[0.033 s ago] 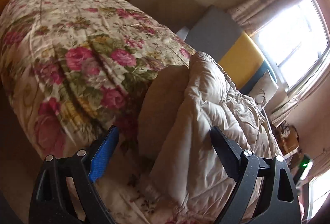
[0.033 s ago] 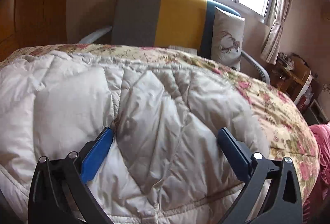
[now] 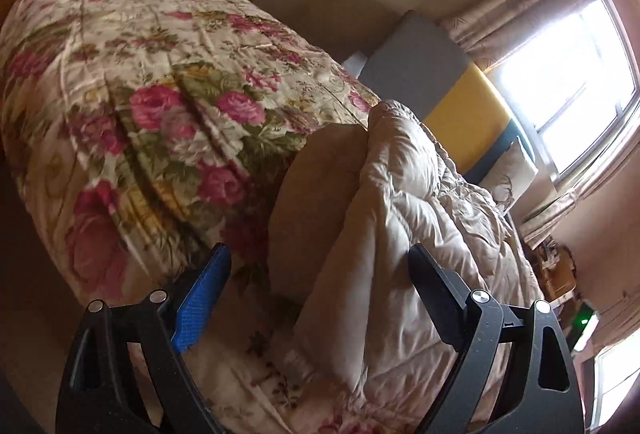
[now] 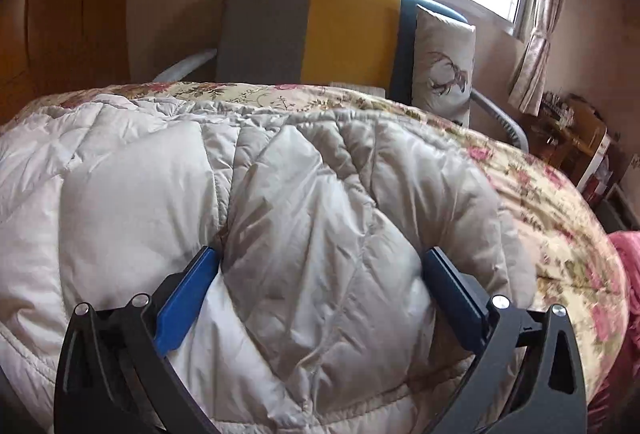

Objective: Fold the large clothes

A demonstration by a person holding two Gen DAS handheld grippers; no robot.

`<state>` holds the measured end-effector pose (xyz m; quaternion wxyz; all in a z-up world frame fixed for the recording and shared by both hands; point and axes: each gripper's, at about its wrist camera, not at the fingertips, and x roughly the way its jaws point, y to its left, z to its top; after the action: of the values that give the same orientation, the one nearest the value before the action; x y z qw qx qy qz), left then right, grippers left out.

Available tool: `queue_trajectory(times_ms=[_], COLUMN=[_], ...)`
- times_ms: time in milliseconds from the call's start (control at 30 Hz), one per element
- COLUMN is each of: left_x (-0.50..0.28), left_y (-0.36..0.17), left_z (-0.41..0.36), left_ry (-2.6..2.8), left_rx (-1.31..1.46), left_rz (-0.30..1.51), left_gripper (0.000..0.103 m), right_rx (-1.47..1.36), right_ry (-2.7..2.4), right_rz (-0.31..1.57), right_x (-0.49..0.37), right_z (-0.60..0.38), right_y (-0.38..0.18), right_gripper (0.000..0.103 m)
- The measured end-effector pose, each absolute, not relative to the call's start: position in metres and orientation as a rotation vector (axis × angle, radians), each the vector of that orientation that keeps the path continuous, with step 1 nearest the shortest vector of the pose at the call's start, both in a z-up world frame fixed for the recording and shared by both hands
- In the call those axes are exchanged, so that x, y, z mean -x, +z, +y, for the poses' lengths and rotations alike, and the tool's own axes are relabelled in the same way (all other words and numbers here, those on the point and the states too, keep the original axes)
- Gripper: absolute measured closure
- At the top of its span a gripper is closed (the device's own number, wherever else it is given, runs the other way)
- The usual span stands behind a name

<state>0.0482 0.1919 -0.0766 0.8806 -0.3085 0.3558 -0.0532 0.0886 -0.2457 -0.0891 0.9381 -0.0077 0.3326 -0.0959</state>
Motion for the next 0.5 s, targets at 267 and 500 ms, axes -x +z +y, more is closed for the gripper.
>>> queue_trajectory(times_ms=[267, 500], left_x=[-0.029, -0.025], left_y=[-0.094, -0.110], left_z=[0.175, 0.185], left_ry=[-0.235, -0.249], left_rx=[0.825, 1.000], left_rz=[0.823, 0.805], left_gripper=[0.014, 0.017], right_rx=[0.001, -0.004], right_ry=[-0.191, -0.187], right_rz=[0.644, 0.640], right_x=[-0.080, -0.078], right_z=[-0.248, -0.249], right_y=[-0.090, -0.092], right_gripper=[0.002, 0.002])
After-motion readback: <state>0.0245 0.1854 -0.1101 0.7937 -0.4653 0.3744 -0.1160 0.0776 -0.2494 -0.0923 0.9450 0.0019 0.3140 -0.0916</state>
